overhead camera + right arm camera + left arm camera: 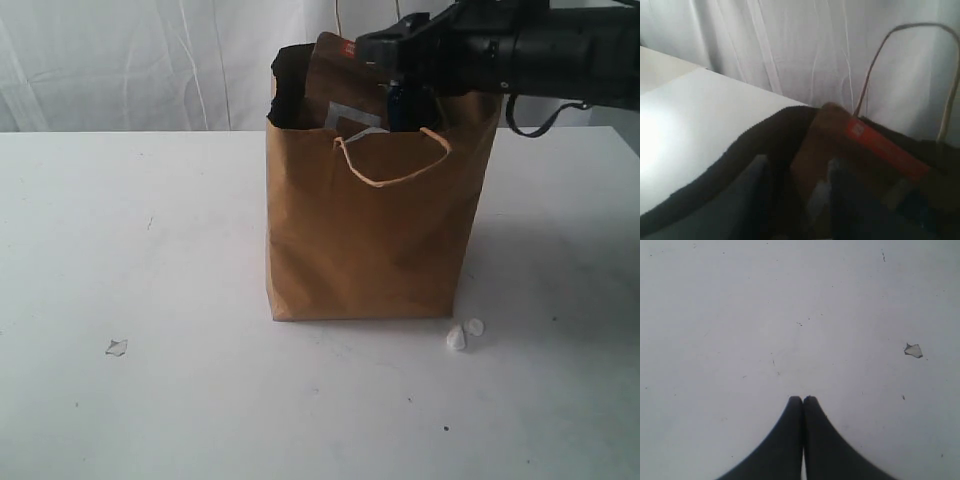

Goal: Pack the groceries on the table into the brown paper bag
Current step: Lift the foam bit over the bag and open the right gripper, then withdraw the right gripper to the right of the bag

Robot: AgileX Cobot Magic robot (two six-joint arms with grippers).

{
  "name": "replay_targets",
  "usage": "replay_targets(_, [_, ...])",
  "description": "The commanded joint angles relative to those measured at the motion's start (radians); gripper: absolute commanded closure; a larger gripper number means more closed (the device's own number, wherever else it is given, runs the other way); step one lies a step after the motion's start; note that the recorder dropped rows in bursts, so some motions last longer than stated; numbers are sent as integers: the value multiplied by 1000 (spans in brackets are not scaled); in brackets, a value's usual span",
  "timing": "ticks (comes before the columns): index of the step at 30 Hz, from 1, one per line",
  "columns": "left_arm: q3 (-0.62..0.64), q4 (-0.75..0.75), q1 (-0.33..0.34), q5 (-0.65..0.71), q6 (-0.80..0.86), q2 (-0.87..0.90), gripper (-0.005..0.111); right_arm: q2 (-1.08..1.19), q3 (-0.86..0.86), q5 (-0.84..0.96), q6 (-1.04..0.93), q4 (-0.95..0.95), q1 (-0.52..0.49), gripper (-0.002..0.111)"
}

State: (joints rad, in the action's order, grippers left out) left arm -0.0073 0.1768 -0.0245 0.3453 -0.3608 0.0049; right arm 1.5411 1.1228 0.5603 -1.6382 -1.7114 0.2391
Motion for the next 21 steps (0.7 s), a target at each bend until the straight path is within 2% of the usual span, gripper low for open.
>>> replay_targets(1, [7, 0, -6, 39, -1, -5, 107, -111, 4, -112, -42, 15, -1, 86])
replay_targets(5, [7, 0, -6, 39, -1, -5, 107, -213, 4, -471, -89, 127, -1, 101])
replay_targets(6, [7, 0, -6, 39, -1, -5, 107, -247, 4, -642, -89, 133, -1, 106])
replay_targets(8, [7, 0, -6, 39, -1, -5, 107, -266, 1, -959, -119, 114, -1, 108])
replay_targets(11, [7, 0, -6, 39, -1, -5, 107, -248, -39, -1255, -356, -33, -1, 108])
replay_targets(12, [7, 0, -6, 39, -1, -5, 107, -225, -93, -1353, -480, -33, -1, 108])
replay_targets(13, [7, 0, -6, 39, -1, -5, 107, -200, -152, -1406, -507, -33, -1, 108])
replay_targets(14, [7, 0, -6, 39, -1, -5, 107, -189, -200, -1397, -507, -33, -1, 108])
replay_targets(17, [7, 0, -6, 39, -1, -5, 107, -172, -393, -1145, -507, -33, 19, 108])
replay_targets(21, [7, 0, -6, 39, -1, -5, 107, -180, -546, -1000, -507, -33, 39, 108])
